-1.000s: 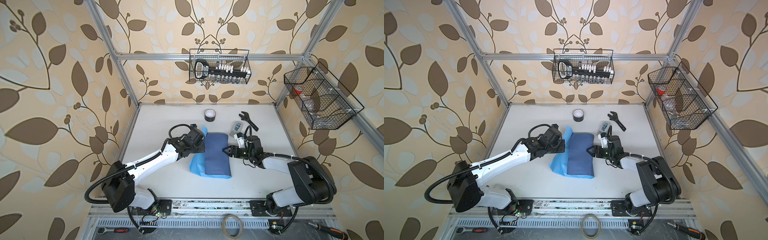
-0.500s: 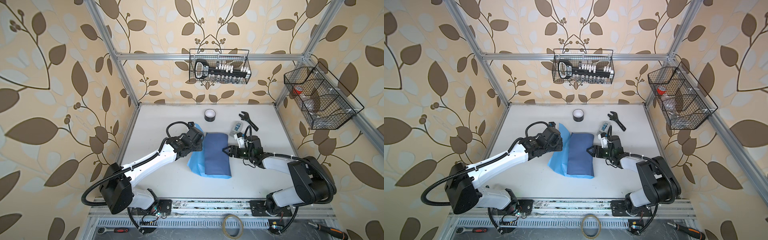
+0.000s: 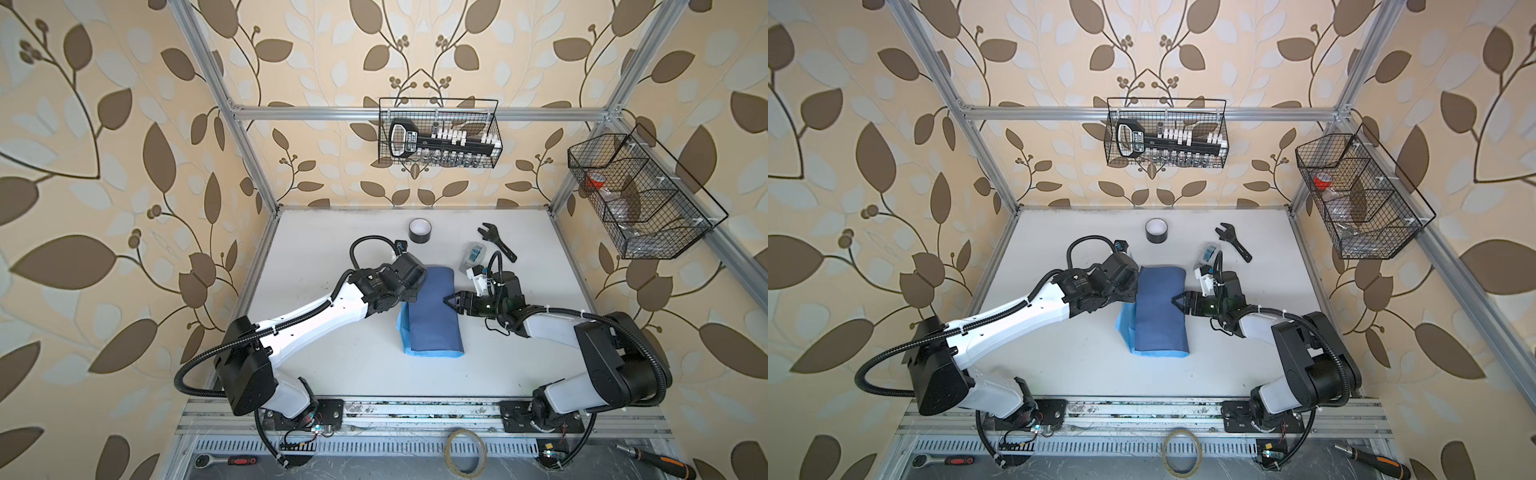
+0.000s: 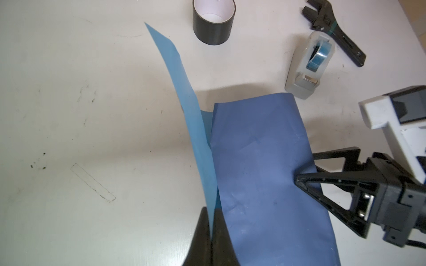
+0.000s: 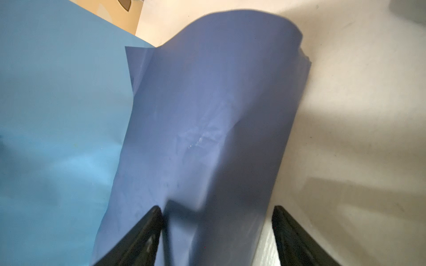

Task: Wrap the gift box in paper

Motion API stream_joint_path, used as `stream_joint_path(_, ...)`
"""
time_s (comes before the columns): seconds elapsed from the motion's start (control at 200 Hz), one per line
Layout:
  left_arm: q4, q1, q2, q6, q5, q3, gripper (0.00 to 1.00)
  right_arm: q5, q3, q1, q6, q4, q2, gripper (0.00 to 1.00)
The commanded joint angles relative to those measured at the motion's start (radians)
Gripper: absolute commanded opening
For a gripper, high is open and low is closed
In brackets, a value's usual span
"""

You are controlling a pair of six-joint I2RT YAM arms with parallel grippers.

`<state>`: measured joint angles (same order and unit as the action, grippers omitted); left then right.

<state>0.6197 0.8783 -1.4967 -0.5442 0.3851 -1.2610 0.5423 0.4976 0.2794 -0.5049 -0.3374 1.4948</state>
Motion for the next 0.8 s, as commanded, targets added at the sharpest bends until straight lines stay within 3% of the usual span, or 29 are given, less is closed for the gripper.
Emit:
stream_joint_path(0.0, 0.085, 0.025, -0.045, 0.037, 0.116, -0.075, 0.00, -0.077, -0.039, 0.009, 0.031, 0.148, 0.045, 0.75)
stream_joint_path(0.525, 0.349, 0.108, -0.324, 0.079, 0.250, -0.343, 0.00, -0.076, -0.038, 0.010, 0.031, 0.148, 0.047, 0.75)
stream_joint_path(0.795, 0.317, 0.114, -0.340, 0.101, 0.192, -0.361, 0.00, -0.071, -0.039, 0.011, 0.026, 0.141, 0.055, 0.75)
